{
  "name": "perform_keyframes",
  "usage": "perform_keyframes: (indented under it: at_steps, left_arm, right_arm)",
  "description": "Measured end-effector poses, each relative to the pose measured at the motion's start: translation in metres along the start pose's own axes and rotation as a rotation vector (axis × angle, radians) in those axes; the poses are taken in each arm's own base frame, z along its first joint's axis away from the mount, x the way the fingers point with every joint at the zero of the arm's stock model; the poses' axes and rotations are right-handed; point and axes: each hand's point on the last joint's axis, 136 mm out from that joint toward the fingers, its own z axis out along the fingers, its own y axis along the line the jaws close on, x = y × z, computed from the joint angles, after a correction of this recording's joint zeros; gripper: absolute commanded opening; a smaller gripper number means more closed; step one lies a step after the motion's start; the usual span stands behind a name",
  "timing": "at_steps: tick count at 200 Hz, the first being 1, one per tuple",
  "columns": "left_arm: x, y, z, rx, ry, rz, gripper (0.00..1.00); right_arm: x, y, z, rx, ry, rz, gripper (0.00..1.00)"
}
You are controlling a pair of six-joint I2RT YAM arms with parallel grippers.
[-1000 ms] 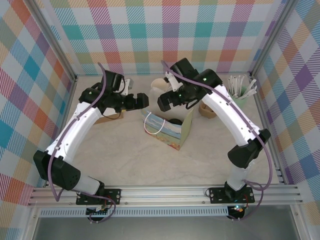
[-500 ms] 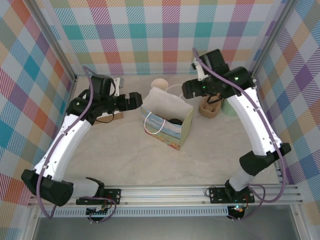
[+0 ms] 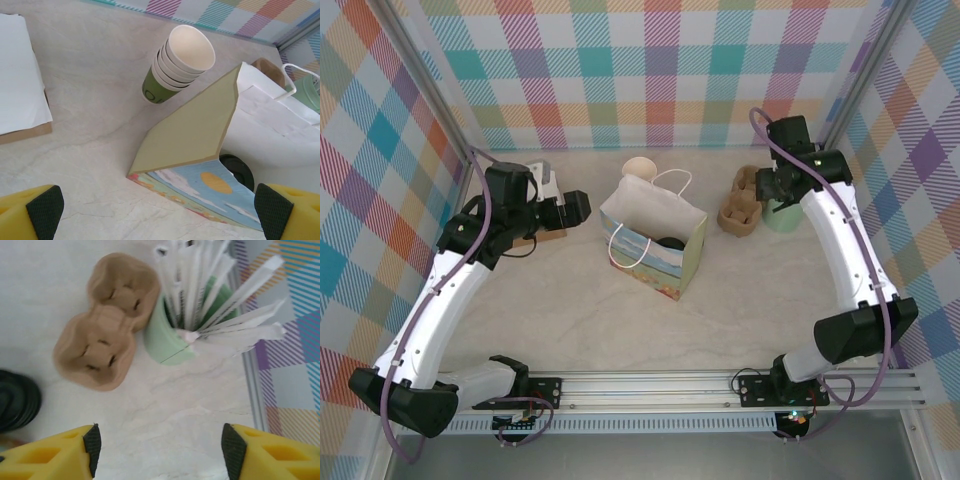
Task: Pack the takeout coffee
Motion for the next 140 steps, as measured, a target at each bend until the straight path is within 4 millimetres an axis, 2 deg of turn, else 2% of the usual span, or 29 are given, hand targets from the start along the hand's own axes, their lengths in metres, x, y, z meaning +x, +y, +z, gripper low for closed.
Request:
perform_keyframes:
  at_steps: [33,59,103,140]
  left_arm:
    - [0.001,0.002,0.001,-0.01,0.002,-0.001,1.0]
    - [0.0,0.004,0.001,-0.017,-0.001,-0.001,1.0]
    - [0.002,0.006,0.001,-0.027,0.003,-0.002,1.0]
    - [0.003,0.007,0.001,-0.032,0.007,-0.002,1.0]
  right_arm:
    - [-0.013,-0.024,0.032,0.096,-0.029,0.046,0.5]
    - [-0.017,-0.033,0.059,0.142,-0.029,0.062,0.42]
    - [-0.027,-0.039,0.097,0.18,-0.028,0.07,0.38]
    - [-0.027,-0.042,0.124,0.196,-0.003,0.077,0.36]
